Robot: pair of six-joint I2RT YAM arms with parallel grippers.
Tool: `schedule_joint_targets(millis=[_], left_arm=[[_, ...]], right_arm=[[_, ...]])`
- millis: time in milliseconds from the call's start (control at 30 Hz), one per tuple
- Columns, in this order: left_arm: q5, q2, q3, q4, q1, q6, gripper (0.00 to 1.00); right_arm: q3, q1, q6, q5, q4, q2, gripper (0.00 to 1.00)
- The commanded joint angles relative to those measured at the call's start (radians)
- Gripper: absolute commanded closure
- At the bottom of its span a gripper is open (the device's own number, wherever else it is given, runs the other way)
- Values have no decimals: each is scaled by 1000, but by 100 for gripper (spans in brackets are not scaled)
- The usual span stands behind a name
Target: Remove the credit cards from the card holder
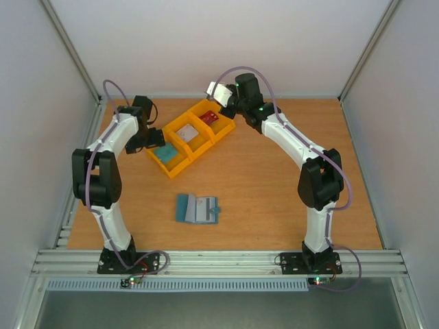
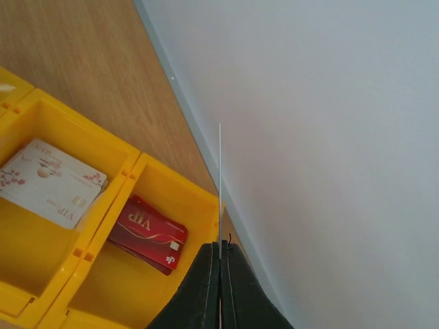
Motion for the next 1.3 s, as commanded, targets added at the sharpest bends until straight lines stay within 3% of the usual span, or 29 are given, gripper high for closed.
schedule_joint_targets(millis=[0,133,433,600,800,1033,1267], left_arm=[[-1,54,-51,47,13,2,1],[28,87,-60,71,14,20,17],[158,37,-125,41,12,-26,78],[212,8,-145,24,8,42,99],[263,-28,-165,29,0,58,99],[257,18,-142,118,-15,82,98],[248,111,-74,173,-24,127,98]], right_arm=[[8,-9,31,-39,12,-9,99],[12,-9,42,-51,-4,0,99],[13,-9,38,-41,-25,-3,99],[-7,-5,26,-11,-67,-16,99],[-222,42,26,154,21,-184,99],[-556,123,-128,410,155,-337,99],[-642,116,-233,370,229,-325,99]])
